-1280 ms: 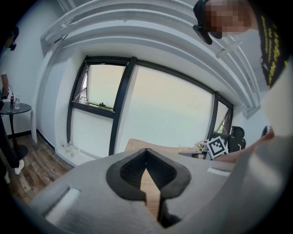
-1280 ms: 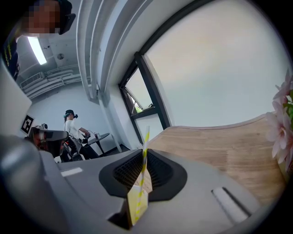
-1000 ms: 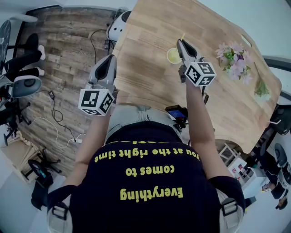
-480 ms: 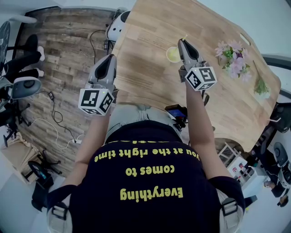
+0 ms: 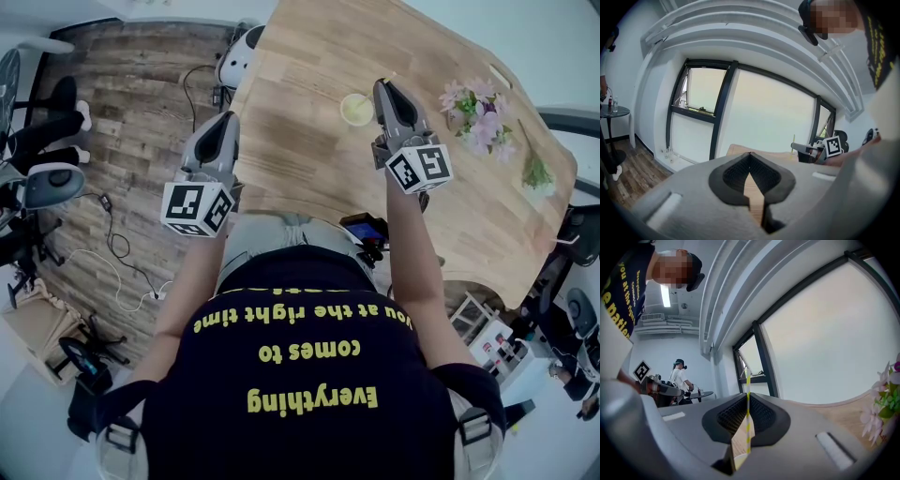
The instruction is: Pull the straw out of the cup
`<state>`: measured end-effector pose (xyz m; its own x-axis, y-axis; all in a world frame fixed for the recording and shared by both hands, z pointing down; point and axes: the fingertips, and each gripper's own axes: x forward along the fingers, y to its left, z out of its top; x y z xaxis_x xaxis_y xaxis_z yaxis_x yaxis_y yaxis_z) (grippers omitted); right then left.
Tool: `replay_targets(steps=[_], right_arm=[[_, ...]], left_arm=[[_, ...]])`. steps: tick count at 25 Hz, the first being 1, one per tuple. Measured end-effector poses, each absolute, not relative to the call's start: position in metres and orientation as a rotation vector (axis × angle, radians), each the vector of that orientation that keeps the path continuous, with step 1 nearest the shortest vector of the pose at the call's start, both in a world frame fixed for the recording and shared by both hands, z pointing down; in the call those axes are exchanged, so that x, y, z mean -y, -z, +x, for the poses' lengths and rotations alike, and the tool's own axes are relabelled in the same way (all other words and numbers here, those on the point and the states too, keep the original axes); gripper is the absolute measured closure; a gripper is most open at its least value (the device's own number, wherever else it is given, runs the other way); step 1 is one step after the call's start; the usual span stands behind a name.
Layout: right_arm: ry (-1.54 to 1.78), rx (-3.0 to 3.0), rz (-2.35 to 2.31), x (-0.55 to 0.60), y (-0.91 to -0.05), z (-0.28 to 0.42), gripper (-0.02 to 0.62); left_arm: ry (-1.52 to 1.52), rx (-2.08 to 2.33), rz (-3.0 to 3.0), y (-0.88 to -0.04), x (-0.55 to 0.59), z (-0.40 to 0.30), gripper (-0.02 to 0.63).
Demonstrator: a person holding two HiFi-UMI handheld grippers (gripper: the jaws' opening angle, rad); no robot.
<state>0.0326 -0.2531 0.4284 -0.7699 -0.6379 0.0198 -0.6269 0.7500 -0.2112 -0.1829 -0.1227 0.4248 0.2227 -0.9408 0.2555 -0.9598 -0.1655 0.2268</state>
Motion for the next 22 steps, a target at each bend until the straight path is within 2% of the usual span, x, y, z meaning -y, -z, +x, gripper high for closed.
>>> replay_targets(steps=[22], right_arm=[[0.153,-2.788,-1.069,0.232,-0.352,0.057,0.572]], left_arm=[[-0.061,1.715,2.259,-0.407,0.12,-0.163,0.604]])
